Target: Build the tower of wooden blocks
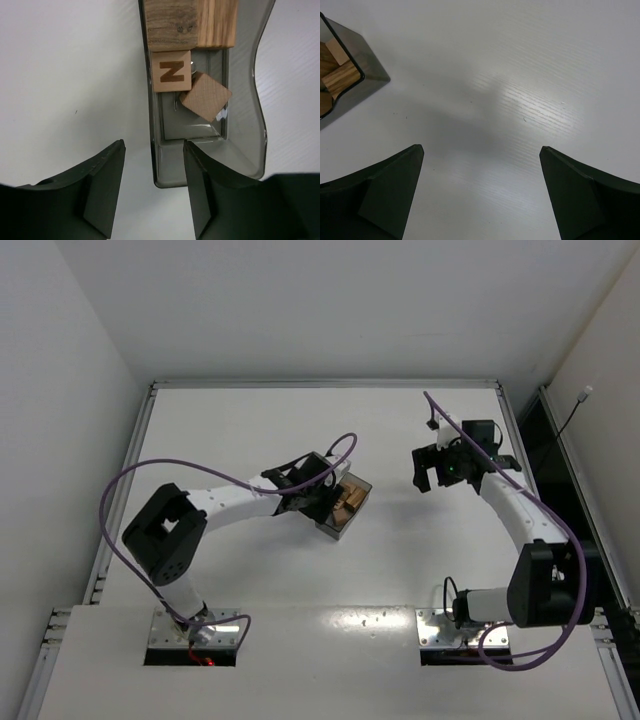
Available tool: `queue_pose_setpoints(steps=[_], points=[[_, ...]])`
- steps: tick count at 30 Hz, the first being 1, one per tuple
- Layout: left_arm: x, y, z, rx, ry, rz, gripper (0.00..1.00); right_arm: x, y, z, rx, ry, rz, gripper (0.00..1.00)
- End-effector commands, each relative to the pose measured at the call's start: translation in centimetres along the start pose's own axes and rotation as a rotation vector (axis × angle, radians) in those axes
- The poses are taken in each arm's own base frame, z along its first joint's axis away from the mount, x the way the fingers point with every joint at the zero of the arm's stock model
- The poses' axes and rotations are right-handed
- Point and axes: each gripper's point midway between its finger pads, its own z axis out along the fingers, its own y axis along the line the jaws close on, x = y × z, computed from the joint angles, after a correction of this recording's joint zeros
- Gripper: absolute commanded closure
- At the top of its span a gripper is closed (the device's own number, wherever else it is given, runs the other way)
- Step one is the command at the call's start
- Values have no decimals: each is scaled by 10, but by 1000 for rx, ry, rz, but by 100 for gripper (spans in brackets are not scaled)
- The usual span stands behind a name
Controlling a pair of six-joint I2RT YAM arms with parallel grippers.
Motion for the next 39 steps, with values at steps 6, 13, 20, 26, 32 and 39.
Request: queue_pose_setpoints(steps=[6, 13, 20, 26, 32, 39], points=[[-2, 10, 24, -18, 27, -46, 60, -8, -1, 5, 1, -23, -4, 1], [0, 26, 31, -58, 34, -69, 100, -12, -3, 4, 12, -30, -7, 1], [-18, 90, -12, -405, -92, -130, 100, -10, -3, 7, 10, -21, -4, 1], [-28, 148, -60, -803, -163, -159, 100, -14, -2, 6, 3, -32, -7, 1], [-18, 162, -71, -984, -88, 2, 100, -19, -2, 4, -3, -44, -10, 1], [-8, 134, -84, -1228, -168, 239, 100, -19, -1, 2, -3, -44, -10, 1]])
